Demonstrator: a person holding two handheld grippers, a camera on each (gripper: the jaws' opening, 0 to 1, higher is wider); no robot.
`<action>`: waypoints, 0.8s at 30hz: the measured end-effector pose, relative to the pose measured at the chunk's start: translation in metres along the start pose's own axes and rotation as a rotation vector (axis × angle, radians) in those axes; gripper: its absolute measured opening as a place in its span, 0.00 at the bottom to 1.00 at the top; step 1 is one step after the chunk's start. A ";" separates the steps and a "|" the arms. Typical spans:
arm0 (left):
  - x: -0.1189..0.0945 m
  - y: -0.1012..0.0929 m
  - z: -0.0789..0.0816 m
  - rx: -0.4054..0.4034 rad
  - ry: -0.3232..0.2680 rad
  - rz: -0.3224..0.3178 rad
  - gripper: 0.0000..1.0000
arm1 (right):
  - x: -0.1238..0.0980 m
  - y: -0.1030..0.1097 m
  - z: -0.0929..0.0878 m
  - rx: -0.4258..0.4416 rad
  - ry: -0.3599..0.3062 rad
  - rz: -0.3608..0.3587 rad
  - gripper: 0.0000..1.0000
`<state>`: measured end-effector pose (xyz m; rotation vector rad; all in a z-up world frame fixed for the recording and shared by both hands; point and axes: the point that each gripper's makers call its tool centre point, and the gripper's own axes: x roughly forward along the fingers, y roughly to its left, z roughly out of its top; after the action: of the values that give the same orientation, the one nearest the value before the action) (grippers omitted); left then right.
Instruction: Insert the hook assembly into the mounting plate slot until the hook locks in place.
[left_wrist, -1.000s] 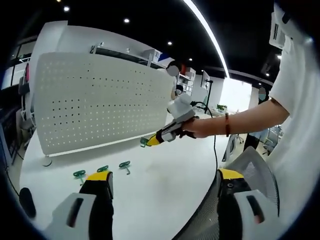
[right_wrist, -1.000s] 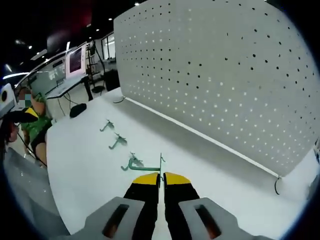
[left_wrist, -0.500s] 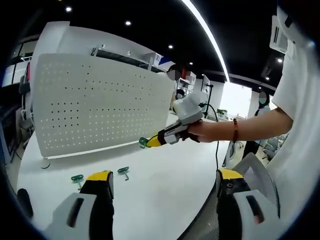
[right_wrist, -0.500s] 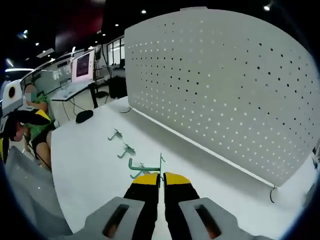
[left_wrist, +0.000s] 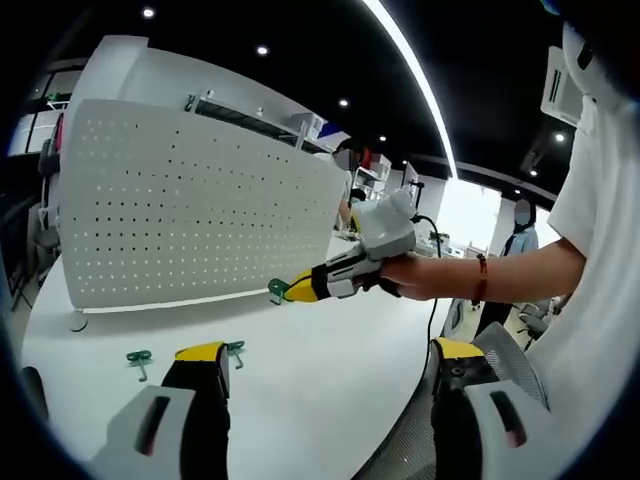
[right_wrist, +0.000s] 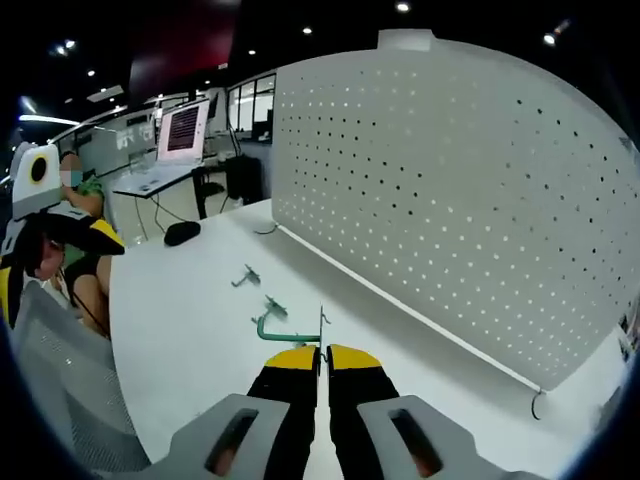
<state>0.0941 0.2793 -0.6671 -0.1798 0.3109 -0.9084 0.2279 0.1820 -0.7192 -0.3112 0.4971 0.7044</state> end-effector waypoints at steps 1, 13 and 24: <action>0.000 0.000 0.001 -0.006 -0.008 0.000 0.85 | -0.002 0.001 0.002 -0.003 -0.006 0.001 0.01; 0.006 -0.005 0.006 -0.082 -0.034 -0.020 0.82 | -0.019 0.007 0.016 0.007 -0.074 -0.007 0.01; 0.018 -0.007 0.015 -0.136 -0.031 -0.037 0.76 | -0.026 0.019 0.030 0.019 -0.130 -0.007 0.01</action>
<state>0.1044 0.2614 -0.6542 -0.3255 0.3416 -0.9208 0.2081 0.1945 -0.6822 -0.2477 0.3783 0.7076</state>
